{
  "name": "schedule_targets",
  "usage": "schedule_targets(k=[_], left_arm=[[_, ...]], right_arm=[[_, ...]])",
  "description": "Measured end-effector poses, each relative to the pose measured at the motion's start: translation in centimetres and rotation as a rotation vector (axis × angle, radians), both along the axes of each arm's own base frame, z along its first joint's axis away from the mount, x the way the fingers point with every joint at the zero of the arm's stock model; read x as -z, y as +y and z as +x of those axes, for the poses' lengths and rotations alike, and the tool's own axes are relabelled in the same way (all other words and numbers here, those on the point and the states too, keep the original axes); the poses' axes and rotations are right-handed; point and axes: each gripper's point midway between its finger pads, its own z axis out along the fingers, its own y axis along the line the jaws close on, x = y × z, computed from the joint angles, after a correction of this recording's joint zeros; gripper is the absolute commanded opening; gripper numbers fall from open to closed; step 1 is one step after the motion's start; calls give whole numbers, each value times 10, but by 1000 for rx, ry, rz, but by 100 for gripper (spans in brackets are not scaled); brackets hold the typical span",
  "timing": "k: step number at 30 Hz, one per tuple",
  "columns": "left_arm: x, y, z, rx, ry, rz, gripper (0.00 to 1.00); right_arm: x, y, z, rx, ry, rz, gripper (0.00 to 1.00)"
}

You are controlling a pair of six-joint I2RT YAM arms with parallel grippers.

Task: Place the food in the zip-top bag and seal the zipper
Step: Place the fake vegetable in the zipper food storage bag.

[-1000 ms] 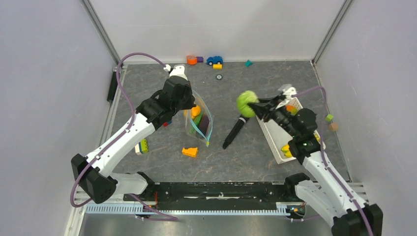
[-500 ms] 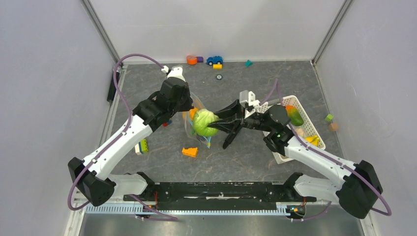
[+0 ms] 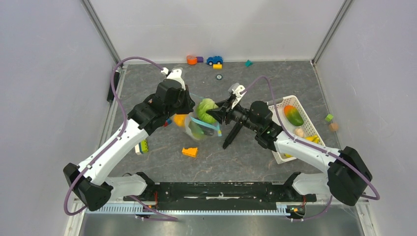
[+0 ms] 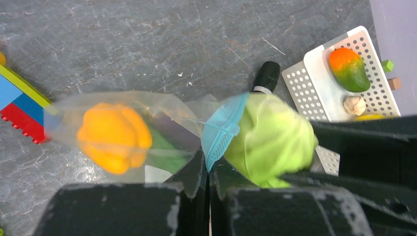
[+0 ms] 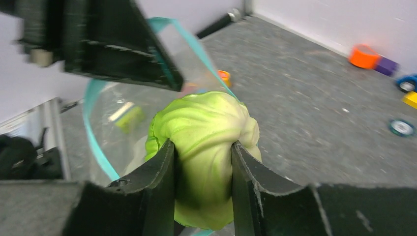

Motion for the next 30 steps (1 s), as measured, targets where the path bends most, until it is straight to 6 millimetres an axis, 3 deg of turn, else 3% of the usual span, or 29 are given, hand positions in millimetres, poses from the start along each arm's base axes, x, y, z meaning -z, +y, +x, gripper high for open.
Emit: schedule_targets(k=[2,9,19,30], left_arm=[[1,-3,-2,14,7,-7,2],[2,-8,-4,43,15,-25,2],[4,-15,-1,50,22,-46,2],[22,-17,7,33,58,-6,2]], right_arm=[[7,-8,14,102,10,-31,0],[22,-13,24,224,-10,-114,0],[23,-1,9,167,-170,-187,0],[32,9,-22,52,-451,-332,0]])
